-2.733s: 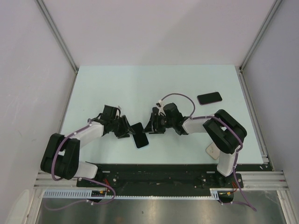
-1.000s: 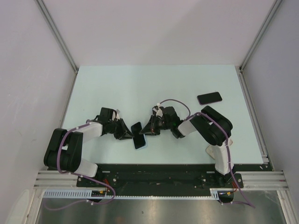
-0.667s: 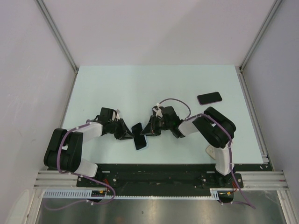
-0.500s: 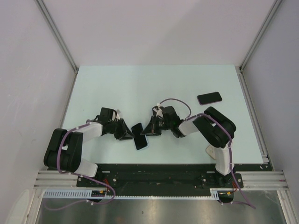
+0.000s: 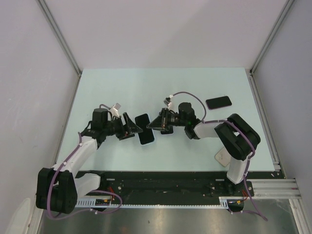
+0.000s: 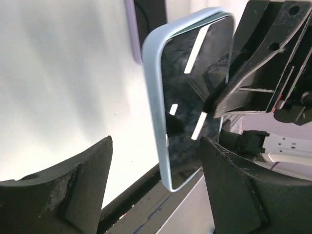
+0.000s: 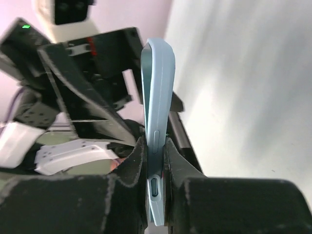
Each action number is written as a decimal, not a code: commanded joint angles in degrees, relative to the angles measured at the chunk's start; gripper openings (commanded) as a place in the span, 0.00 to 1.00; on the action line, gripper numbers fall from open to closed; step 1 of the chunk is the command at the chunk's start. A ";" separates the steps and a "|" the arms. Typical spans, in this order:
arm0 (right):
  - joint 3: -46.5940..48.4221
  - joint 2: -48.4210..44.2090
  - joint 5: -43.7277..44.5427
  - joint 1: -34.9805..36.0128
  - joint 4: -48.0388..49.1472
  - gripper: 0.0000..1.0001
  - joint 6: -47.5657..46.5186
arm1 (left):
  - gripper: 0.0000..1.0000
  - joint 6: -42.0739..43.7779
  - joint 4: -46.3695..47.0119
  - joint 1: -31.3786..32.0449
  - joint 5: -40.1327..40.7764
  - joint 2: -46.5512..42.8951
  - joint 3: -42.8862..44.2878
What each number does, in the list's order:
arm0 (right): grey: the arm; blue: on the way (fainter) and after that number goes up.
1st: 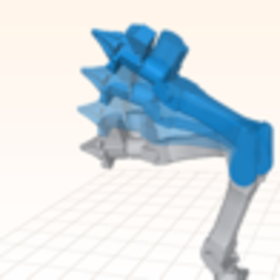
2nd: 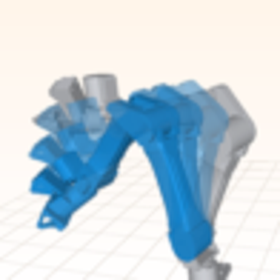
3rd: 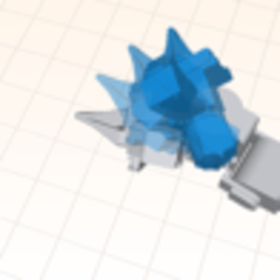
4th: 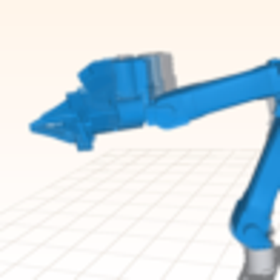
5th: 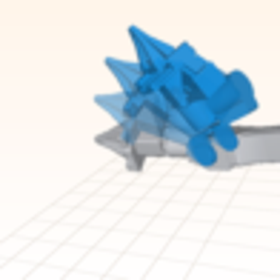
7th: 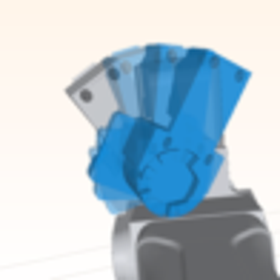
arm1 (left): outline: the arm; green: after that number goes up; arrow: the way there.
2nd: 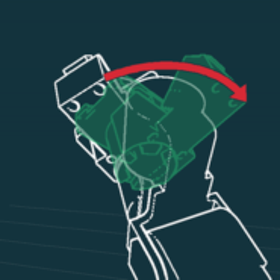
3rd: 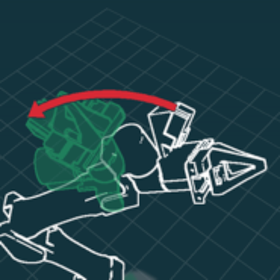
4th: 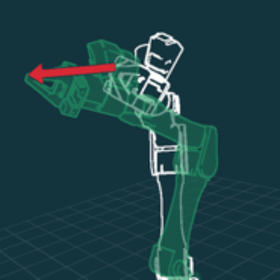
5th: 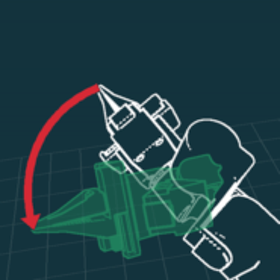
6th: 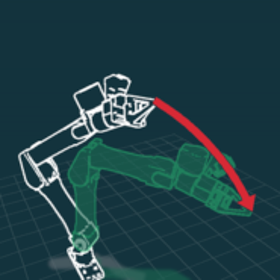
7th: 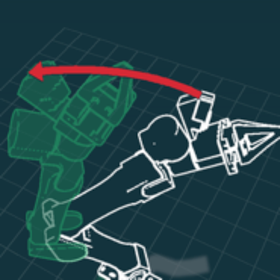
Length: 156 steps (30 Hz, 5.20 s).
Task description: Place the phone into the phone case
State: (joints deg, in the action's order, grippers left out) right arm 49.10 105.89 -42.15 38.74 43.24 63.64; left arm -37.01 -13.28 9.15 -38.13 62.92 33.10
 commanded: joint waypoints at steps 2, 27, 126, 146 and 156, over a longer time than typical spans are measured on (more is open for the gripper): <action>-1.90 -3.76 -4.60 -0.69 20.28 0.00 11.41 | 0.77 -1.74 7.10 -0.62 -8.53 -3.41 -0.05; -8.40 -2.88 -9.52 2.13 28.48 0.55 12.57 | 0.00 -15.72 26.64 -0.80 -17.77 -5.61 -4.62; -4.01 -18.00 -6.80 -4.73 5.09 0.36 -12.31 | 0.00 -3.06 21.36 9.92 -30.34 5.02 -0.49; -1.11 -24.06 -1.17 -4.81 -16.27 0.44 -18.48 | 0.00 -5.95 17.49 9.84 -22.60 5.82 2.32; -3.48 -21.69 -2.59 -4.64 -12.92 0.59 -9.67 | 0.00 -19.05 25.32 9.31 -19.44 1.60 0.82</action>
State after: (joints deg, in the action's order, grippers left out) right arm 45.01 83.40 -43.81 33.69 28.05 49.98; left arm -48.34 5.41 18.79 -57.60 67.05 34.06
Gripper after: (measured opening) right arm 0.582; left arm 0.194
